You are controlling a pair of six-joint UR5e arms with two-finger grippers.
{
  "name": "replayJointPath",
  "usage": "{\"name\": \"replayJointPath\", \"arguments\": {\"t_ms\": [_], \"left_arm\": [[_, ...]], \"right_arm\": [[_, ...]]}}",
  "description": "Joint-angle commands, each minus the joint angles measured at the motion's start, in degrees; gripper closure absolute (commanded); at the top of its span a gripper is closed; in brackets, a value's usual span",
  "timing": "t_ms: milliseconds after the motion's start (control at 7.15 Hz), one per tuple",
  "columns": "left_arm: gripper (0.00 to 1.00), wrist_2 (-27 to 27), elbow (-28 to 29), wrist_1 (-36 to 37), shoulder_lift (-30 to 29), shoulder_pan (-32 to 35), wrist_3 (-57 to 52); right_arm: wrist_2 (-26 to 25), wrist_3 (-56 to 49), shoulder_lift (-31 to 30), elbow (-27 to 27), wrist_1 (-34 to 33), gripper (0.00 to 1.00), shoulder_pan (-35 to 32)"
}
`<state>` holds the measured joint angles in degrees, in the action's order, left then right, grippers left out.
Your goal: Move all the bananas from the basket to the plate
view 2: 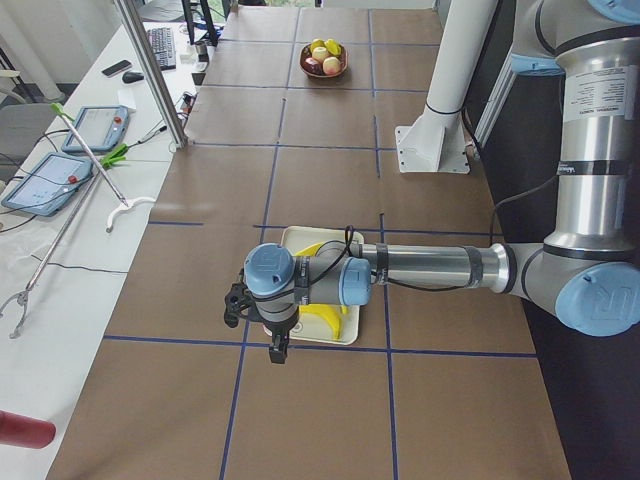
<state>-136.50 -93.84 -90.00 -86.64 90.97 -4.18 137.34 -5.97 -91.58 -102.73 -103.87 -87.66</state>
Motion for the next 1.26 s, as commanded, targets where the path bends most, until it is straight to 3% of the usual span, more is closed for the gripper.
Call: {"name": "replayJointPath", "arguments": {"t_ms": [0, 419, 699, 1118], "left_arm": [[0.0, -0.1, -0.6, 0.0, 0.3, -0.2, 0.1], [0.0, 0.0, -0.6, -0.1, 0.3, -0.2, 0.1], [0.0, 0.0, -0.6, 0.0, 0.3, -0.2, 0.1], [0.0, 0.0, -0.6, -0.1, 0.3, -0.2, 0.1]], "right_arm": [[1.3, -3.1, 0.0, 3.8, 0.1, 0.0, -2.2], [1.1, -12.4, -0.7, 8.4, 0.2, 0.0, -7.0], [0.1, -11.8, -2.5, 8.6, 6.5, 0.0, -7.1], [-0.1, -4.9, -1.7, 8.5, 6.9, 0.0, -7.1]]}}
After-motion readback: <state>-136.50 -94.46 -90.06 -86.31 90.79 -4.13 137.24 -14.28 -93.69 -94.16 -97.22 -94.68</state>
